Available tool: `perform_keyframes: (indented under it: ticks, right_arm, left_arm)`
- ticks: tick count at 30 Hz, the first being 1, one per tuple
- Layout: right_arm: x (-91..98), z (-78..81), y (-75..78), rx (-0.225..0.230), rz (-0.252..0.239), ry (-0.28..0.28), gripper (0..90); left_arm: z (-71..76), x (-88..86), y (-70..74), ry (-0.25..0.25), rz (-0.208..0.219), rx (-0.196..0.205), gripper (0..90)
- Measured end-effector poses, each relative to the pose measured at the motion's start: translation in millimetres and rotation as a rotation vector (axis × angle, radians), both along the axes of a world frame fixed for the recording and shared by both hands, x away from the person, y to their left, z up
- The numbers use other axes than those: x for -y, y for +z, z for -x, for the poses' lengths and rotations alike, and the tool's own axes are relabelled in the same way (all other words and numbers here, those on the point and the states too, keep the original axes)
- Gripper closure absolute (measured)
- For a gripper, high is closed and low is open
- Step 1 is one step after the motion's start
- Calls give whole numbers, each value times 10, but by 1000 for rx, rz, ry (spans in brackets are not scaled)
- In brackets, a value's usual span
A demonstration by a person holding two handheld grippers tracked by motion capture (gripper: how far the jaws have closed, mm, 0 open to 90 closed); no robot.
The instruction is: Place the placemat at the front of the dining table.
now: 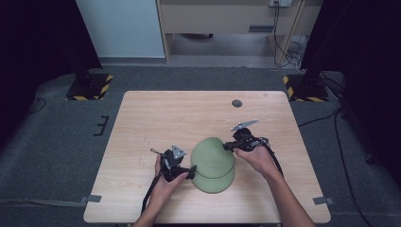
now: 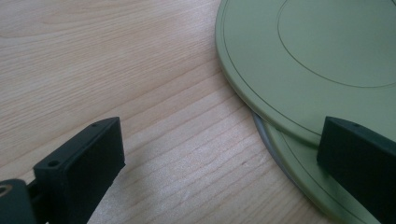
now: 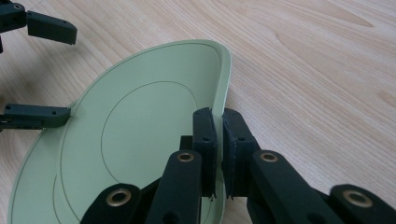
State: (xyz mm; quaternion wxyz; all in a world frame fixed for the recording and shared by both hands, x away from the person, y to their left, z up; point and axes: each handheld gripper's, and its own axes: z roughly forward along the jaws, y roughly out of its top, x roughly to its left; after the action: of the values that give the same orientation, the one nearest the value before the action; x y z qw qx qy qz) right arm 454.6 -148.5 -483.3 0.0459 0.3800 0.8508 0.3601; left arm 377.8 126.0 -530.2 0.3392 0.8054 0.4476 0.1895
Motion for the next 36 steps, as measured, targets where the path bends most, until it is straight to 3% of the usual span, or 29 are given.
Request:
perform_keyframes:
  ticks: [4, 11, 17, 31, 36]
  right_arm:
    - [4, 5, 19, 12, 6, -6, 858]
    - [60, 15, 120, 21, -34, -20, 859]
    - [115, 22, 324, 43, -55, -21, 859]
    - [125, 13, 590, 68, -78, -16, 860]
    - [102, -19, 625, 69, -83, -14, 860]
  left_arm:
    - [2, -4, 3, -2, 4, 2, 4]
    - [6, -33, 26, 2, -6, 6, 20]
    - [-8, -94, 45, 15, 2, 7, 24]
    - [-73, -272, 121, 50, 23, 17, 26]
    - [-118, -326, 87, 66, 2, 8, 27]
